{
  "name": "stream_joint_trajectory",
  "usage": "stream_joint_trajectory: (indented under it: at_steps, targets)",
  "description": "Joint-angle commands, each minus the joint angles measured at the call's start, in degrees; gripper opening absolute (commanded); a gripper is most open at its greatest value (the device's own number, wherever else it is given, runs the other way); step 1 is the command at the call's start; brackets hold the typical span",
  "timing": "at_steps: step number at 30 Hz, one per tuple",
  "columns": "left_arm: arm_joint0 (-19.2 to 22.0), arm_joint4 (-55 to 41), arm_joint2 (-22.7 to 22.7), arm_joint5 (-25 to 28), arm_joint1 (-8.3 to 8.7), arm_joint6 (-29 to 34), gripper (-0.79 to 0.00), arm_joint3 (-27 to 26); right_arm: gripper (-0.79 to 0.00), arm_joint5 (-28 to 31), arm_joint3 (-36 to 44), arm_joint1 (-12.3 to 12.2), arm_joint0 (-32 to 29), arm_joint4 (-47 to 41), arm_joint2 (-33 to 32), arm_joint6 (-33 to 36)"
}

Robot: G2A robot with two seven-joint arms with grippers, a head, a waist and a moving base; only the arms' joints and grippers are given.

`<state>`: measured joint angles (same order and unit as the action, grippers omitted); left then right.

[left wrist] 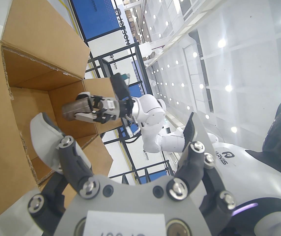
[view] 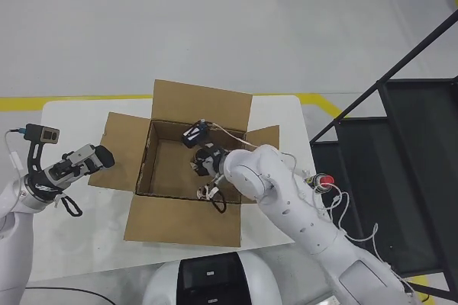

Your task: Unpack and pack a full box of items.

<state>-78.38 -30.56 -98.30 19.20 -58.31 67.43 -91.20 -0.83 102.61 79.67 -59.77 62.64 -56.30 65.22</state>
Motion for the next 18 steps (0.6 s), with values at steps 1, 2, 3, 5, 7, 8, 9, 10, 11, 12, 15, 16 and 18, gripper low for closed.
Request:
stream_joint_trajectory:
  at_steps: [1,2,3,5,7,8,9,10,11,12,15,16,18]
  targets:
    - [0.0,0.0,0.0,0.0,0.0,0.0,0.0,0.0,-0.785,1.24,6.77,-0.84,-2.95,-0.03,-3.84,1.54]
    - [0.0,0.0,0.0,0.0,0.0,0.0,0.0,0.0,-0.785,1.61,9.37,-1.22,-4.4,-0.14,-5.65,2.12]
    - [0.0,0.0,0.0,0.0,0.0,0.0,0.0,0.0,-0.785,2.05,11.93,-1.55,-5.73,-0.35,-7.4,2.2]
    - [0.0,0.0,0.0,0.0,0.0,0.0,0.0,0.0,-0.785,3.4,15.87,-2.18,-8.56,-1.51,-11.04,2.23]
    - [0.0,0.0,0.0,0.0,0.0,0.0,0.0,0.0,-0.785,3.8,18.9,-2.68,-11.25,-2.86,-14.73,1.45]
    - [0.0,0.0,0.0,0.0,0.0,0.0,0.0,0.0,-0.785,3.88,20.05,-2.93,-12.59,-3.34,-16.79,0.82]
    - [0.0,0.0,0.0,0.0,0.0,0.0,0.0,0.0,-0.785,4.34,21.09,-3.19,-13.93,-3.37,-18.51,0.68]
    - [0.0,0.0,0.0,0.0,0.0,0.0,0.0,0.0,-0.785,4.45,22.21,-3.36,-15.21,-4.25,-20.05,0.16]
    - [0.0,0.0,0.0,0.0,0.0,0.0,0.0,0.0,-0.785,4.85,23.12,-3.53,-16.38,-5.11,-21.37,-0.21]
    - [0.0,0.0,0.0,0.0,0.0,0.0,0.0,0.0,-0.785,5.13,23.95,-3.66,-17.46,-6.4,-22.67,-1.01]
    - [0.0,0.0,0.0,0.0,0.0,0.0,0.0,0.0,-0.785,5.25,25.06,-3.85,-19.7,-10.11,-25.06,-3.32]
    - [0.0,0.0,0.0,0.0,0.0,0.0,0.0,0.0,-0.785,5.25,25.06,-3.85,-19.7,-10.11,-25.06,-3.32]
    - [0.0,0.0,0.0,0.0,0.0,0.0,0.0,0.0,-0.785,5.25,25.06,-3.85,-19.7,-10.11,-25.06,-3.32]
